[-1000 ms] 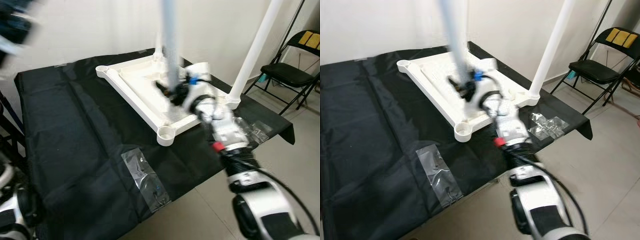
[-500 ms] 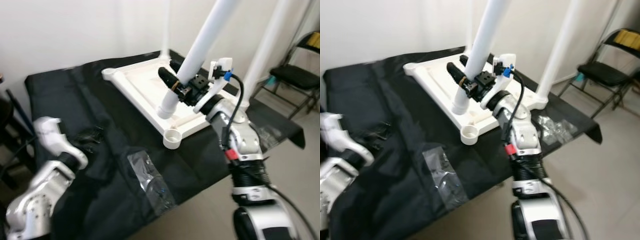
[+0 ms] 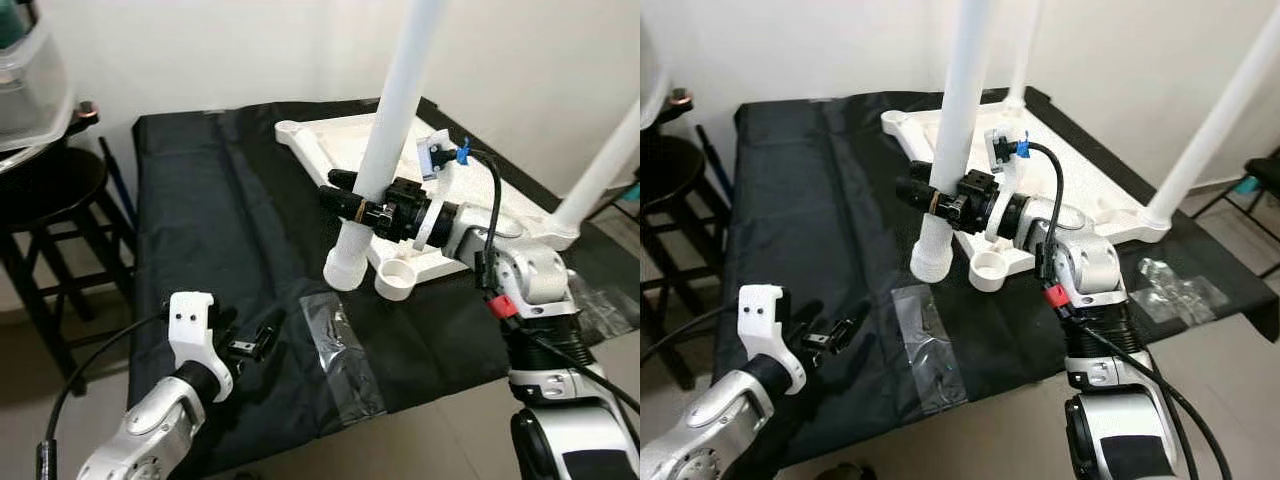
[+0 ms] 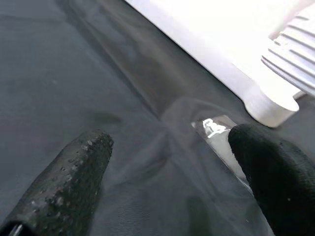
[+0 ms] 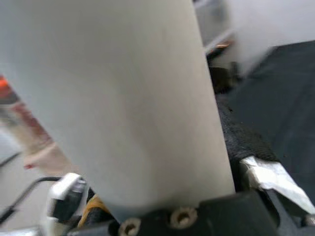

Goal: Building children table

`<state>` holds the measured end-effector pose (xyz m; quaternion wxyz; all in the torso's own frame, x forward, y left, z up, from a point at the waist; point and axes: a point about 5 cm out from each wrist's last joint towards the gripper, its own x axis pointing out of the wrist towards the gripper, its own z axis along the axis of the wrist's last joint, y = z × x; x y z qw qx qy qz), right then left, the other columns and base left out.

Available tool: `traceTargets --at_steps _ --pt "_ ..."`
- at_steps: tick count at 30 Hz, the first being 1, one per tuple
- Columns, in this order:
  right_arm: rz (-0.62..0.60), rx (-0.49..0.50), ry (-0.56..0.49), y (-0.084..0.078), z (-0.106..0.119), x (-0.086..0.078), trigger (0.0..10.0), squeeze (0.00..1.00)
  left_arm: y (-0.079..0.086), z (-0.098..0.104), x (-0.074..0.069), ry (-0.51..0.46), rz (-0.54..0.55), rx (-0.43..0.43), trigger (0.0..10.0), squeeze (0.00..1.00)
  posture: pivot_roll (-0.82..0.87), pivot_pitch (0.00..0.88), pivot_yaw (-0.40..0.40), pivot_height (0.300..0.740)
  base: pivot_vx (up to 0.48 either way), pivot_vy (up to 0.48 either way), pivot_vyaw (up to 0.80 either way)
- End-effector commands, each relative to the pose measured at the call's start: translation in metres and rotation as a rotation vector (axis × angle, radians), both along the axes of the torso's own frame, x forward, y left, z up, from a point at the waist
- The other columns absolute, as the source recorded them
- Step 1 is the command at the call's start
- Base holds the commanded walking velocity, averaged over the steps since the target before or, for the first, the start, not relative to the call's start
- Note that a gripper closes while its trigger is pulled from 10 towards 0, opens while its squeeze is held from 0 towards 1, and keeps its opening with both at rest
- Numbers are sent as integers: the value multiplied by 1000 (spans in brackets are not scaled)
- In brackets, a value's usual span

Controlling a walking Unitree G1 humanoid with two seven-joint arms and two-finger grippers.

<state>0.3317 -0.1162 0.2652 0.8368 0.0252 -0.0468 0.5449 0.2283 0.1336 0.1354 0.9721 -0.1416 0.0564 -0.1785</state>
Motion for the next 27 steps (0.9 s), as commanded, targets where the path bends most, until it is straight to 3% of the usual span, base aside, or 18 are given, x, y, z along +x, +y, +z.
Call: traceTargets --at_steps 1,3,4,6,14,20,27 --pt "38 5 6 5 0 -5 10000 0 -2 -3 -1 6 7 7 10000 0 -33 126 -67 740 0 -349 725" --pt "-36 15 22 25 -16 -6 10000 0 -2 -6 0 3 19 19 10000 0 -22 116 -69 740 0 -458 0" --pt "-36 15 22 25 -16 -6 10000 0 -2 -6 0 3 19 19 10000 0 -22 116 -69 740 0 -458 0" --pt "-55 20 42 40 -29 -12 10000 0 -1 -8 1 3 28 21 10000 0 -19 112 -69 740 0 -458 0" --pt "-12 6 53 63 -44 -31 10000 0 3 -11 2 5 46 29 10000 0 -14 111 -61 740 0 -459 252" --pt "-14 -13 52 66 -49 -36 10000 0 4 -12 3 12 61 33 10000 0 -13 111 -61 740 0 -180 719" --pt "-86 -70 4 58 -48 -29 10000 0 15 -11 11 7 146 41 10000 0 -17 102 -61 740 0 0 719"
